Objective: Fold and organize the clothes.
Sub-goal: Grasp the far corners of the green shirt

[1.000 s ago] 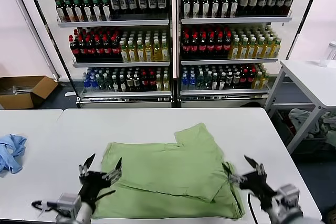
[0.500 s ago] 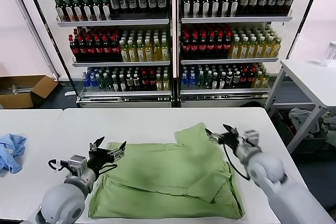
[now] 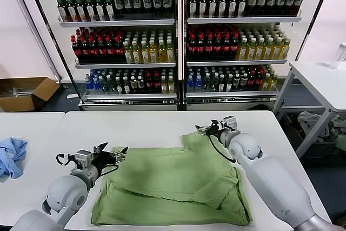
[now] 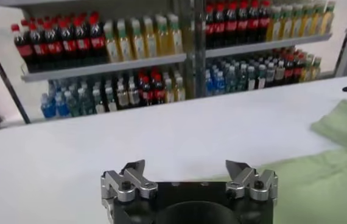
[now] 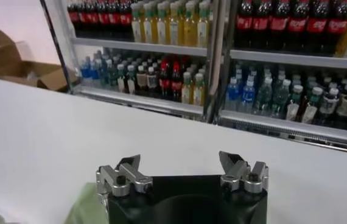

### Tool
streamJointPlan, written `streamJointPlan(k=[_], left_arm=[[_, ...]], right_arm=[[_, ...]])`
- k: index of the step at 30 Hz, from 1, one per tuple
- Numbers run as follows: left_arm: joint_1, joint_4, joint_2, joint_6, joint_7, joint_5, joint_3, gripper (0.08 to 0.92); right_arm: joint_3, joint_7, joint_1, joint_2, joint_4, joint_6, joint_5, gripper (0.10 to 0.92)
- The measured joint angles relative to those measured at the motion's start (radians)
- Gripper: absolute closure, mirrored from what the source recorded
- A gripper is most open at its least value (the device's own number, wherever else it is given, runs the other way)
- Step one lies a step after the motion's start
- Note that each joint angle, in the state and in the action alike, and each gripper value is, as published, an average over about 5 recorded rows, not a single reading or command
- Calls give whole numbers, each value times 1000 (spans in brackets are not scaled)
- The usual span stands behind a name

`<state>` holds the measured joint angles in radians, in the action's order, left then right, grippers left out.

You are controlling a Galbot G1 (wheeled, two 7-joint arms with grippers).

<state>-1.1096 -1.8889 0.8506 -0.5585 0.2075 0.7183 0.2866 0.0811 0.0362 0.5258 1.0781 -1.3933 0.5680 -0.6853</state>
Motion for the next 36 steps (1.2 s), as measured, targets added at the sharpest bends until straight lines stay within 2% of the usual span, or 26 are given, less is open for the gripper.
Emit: streamJointPlan(k=[31, 34, 36], left_arm=[[103, 221, 41, -17, -68, 56, -17, 177], [110, 234, 42, -17, -75, 61, -17, 199], [113, 241, 42, -17, -81, 63, -17, 244]], right_arm=[[-25, -34, 42, 32, 70, 10, 49, 203], [-29, -38, 50, 33, 69, 9, 52, 235], [-30, -40, 55, 32, 67, 9, 53, 287]])
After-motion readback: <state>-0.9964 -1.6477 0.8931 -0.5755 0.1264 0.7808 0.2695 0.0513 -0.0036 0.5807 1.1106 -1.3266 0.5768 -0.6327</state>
